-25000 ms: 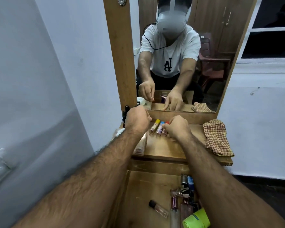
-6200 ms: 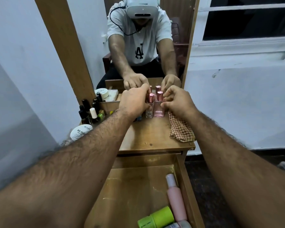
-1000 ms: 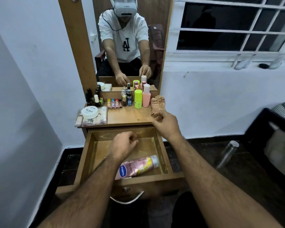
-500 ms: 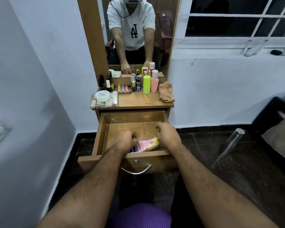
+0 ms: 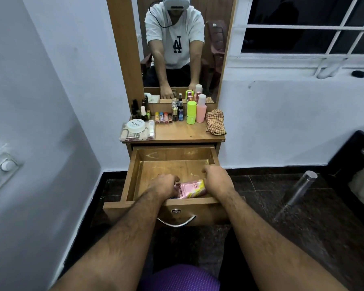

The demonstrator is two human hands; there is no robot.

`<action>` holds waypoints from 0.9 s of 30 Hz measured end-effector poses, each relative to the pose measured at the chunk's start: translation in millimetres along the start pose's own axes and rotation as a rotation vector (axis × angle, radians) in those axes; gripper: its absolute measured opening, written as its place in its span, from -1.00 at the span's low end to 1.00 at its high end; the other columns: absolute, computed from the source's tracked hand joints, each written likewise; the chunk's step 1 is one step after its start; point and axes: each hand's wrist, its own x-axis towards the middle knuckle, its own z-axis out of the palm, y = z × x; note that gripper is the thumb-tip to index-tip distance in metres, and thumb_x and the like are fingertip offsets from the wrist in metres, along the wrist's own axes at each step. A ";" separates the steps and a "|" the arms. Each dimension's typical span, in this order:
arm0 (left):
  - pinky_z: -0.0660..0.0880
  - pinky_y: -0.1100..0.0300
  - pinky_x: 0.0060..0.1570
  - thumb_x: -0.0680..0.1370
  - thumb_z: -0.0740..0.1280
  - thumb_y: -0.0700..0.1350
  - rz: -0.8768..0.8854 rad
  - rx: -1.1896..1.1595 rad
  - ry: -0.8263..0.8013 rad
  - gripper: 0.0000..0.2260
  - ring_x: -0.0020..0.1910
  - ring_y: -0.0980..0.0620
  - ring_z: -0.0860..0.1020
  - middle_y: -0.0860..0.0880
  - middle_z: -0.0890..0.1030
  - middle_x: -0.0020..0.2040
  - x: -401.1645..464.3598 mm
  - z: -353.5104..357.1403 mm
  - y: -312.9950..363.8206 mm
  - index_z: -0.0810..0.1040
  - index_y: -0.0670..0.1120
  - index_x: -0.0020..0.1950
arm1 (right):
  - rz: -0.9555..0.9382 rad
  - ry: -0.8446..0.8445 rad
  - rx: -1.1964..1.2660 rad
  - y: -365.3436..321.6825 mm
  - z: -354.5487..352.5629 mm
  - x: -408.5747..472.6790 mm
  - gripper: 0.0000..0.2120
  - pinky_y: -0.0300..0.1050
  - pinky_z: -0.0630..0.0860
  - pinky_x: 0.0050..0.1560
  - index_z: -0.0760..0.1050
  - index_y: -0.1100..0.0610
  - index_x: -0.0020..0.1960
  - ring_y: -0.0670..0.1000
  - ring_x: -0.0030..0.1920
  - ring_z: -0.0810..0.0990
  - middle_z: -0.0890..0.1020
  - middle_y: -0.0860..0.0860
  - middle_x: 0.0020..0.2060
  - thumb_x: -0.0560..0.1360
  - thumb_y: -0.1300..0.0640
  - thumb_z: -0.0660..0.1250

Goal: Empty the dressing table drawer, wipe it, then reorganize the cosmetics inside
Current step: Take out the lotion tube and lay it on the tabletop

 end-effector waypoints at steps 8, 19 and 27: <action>0.51 0.14 0.11 0.42 0.55 -0.04 0.010 -0.004 0.019 -0.53 0.09 0.05 0.56 0.01 0.64 0.18 1.5 -1.3 -1.2 0.57 -0.02 0.31 | 0.010 -0.026 -0.021 -1.5 -1.6 -0.4 -0.72 -0.04 0.56 0.06 0.59 0.13 0.18 0.09 0.03 0.62 0.65 0.08 0.07 0.52 0.33 0.28; 0.48 0.16 -0.11 0.55 0.40 -0.09 0.065 -0.269 0.263 -0.92 -0.09 0.04 0.56 0.01 0.61 -0.09 -3.7 -7.7 -2.0 0.60 -0.06 0.01 | 0.058 0.181 0.175 -1.6 -7.4 -1.6 -0.83 -0.05 0.50 0.00 0.45 0.12 0.17 0.06 -0.01 0.56 0.54 0.05 0.05 0.59 0.14 0.23; 0.62 0.20 -0.18 0.57 0.39 -0.16 -0.086 -1.432 0.276 -0.84 -0.10 0.03 0.67 -0.10 0.69 0.02 -15.9 -39.0 23.4 0.57 -0.16 0.13 | 0.233 0.087 0.793 1.0 -11.2 8.1 -0.66 -0.05 0.53 -0.22 0.55 0.10 -0.10 0.01 -0.15 0.63 0.66 0.02 -0.18 0.53 -0.19 0.33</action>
